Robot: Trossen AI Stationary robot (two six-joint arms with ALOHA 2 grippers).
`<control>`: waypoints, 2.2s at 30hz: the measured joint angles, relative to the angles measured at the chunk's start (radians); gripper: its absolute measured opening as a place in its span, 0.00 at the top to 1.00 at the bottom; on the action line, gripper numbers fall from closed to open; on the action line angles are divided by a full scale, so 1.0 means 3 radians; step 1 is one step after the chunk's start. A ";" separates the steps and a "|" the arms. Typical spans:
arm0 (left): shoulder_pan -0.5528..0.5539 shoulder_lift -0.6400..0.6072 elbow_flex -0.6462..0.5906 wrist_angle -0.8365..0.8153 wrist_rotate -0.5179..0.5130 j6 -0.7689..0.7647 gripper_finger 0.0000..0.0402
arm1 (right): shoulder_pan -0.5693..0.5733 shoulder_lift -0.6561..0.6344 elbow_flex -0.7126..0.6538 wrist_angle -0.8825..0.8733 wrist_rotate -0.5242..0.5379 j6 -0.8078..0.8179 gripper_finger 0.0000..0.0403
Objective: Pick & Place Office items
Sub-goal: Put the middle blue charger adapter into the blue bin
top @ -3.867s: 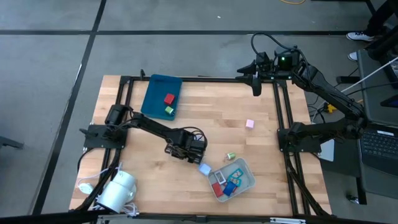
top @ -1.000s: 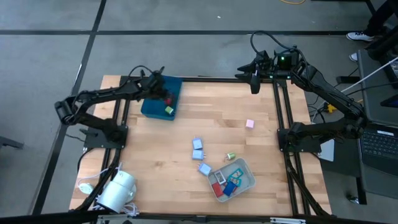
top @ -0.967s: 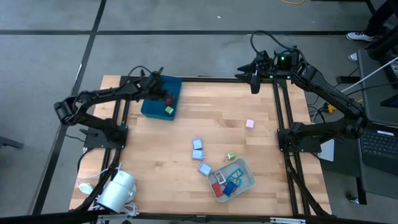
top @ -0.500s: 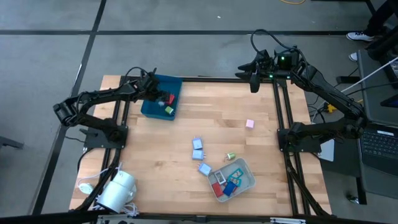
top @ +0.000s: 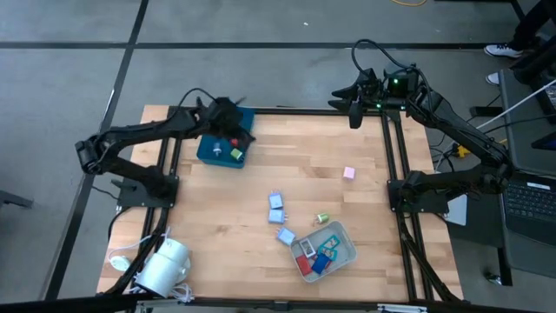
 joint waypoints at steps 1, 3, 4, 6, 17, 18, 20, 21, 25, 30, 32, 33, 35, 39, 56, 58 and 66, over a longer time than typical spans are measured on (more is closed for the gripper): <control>-0.0128 0.0013 0.0096 -0.0068 -0.0004 0.0150 0.30 | 0.0001 0.0000 0.0000 0.0000 0.0000 -0.0004 0.49; -0.0365 0.0072 0.0265 -0.0229 -0.0026 0.0441 0.30 | 0.0001 0.0000 0.0000 0.0000 0.0000 -0.0009 0.49; -0.0487 0.0110 0.0339 -0.0332 -0.0042 0.0605 0.30 | 0.0001 0.0000 0.0000 0.0000 0.0000 -0.0016 0.49; -0.0714 0.0213 0.0456 -0.0485 -0.0116 0.0935 0.30 | 0.0000 0.0000 0.0000 0.0001 0.0000 -0.0035 0.49; -0.1449 0.1078 0.1072 -0.0912 -0.0278 0.2201 0.30 | 0.0001 0.0000 0.0000 0.0000 -0.0038 0.0007 0.49; -0.1450 0.1171 0.1178 -0.0936 -0.0277 0.2109 0.30 | 0.0000 0.0000 0.0000 0.0000 -0.0038 0.0020 0.49; -0.1411 0.1362 0.1366 -0.0946 -0.0261 0.1664 0.30 | 0.0001 0.0000 0.0000 0.0000 -0.0040 0.0020 0.49; -0.1369 0.1450 0.1437 -0.0946 -0.0216 0.1402 0.30 | 0.0003 0.0000 0.0000 0.0000 -0.0039 0.0022 0.49; -0.1264 0.1715 0.1620 -0.0952 0.0024 0.0789 0.31 | 0.0004 0.0000 0.0000 -0.0001 -0.0117 0.0017 0.49; -0.1573 0.1859 0.1760 -0.0951 0.0169 0.1131 0.33 | 0.0004 0.0000 0.0000 -0.0003 -0.0272 -0.0062 0.49; -0.1679 0.1868 0.1779 -0.0954 0.0149 0.1083 0.33 | 0.0004 0.0000 0.0000 -0.0007 -0.0316 -0.0070 0.49; -0.1722 0.1872 0.1784 -0.0946 0.0129 0.1009 0.32 | 0.0004 0.0000 0.0000 -0.0018 -0.0338 -0.0072 0.49; -0.1803 0.1878 0.1782 -0.1021 0.0084 0.0845 0.32 | 0.0004 0.0000 0.0000 -0.0029 -0.0376 -0.0095 0.49; -0.1968 0.1881 0.1781 -0.1015 -0.0012 0.0591 0.31 | 0.0004 0.0000 0.0000 -0.0035 -0.0387 -0.0164 0.49; -0.2056 0.2283 0.1780 -0.0885 0.0095 0.0427 0.32 | 0.0018 0.0000 0.0000 -0.0039 -0.0465 -0.0156 0.49; -0.2055 0.2286 0.1778 -0.0920 0.0093 0.0440 0.32 | 0.0018 0.0000 0.0000 -0.0039 -0.0464 -0.0157 0.49; -0.2063 0.2382 0.1775 -0.0938 0.0163 0.0563 0.32 | 0.0017 0.0000 0.0000 -0.0041 -0.0464 -0.0161 0.49</control>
